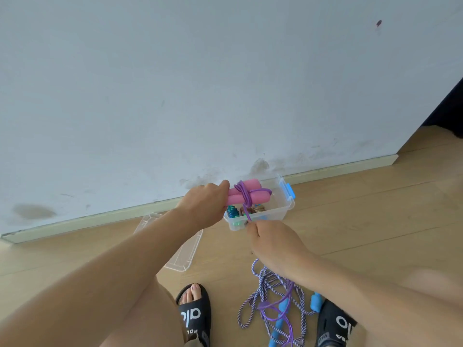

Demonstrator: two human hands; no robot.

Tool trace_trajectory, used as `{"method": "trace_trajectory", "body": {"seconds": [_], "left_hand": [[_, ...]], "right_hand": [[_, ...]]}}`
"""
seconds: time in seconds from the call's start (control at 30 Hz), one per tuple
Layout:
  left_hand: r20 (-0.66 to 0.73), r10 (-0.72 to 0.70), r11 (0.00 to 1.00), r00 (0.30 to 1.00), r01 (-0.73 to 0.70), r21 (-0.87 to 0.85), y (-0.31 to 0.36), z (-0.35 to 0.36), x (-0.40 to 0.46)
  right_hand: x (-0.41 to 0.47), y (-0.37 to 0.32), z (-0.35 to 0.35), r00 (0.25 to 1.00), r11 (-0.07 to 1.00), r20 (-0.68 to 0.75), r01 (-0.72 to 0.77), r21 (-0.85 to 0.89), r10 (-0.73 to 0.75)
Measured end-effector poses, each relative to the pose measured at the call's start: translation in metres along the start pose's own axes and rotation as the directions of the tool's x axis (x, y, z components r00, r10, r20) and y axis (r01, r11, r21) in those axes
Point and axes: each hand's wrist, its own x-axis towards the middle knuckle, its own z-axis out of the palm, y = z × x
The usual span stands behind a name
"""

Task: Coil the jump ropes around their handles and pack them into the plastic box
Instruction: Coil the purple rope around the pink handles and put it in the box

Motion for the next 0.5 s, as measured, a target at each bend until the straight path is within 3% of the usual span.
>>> {"method": "trace_trajectory", "body": {"seconds": [0.17, 0.33, 0.5], "left_hand": [[0.096, 0.094, 0.968, 0.991, -0.113, 0.223, 0.012, 0.001, -0.010], [0.131, 0.205, 0.933, 0.970, -0.234, 0.274, 0.025, 0.002, -0.018], [0.058, 0.357, 0.899, 0.932, -0.360, 0.249, 0.031, -0.002, -0.030]], "right_hand": [[0.003, -0.007, -0.043, 0.968, 0.923, -0.101, 0.182, -0.338, -0.228], [0.022, -0.007, -0.072, 0.929, 0.889, -0.199, 0.211, -0.408, -0.312], [0.053, 0.002, -0.071, 0.894, 0.845, -0.170, 0.310, -0.436, -0.415]]}}
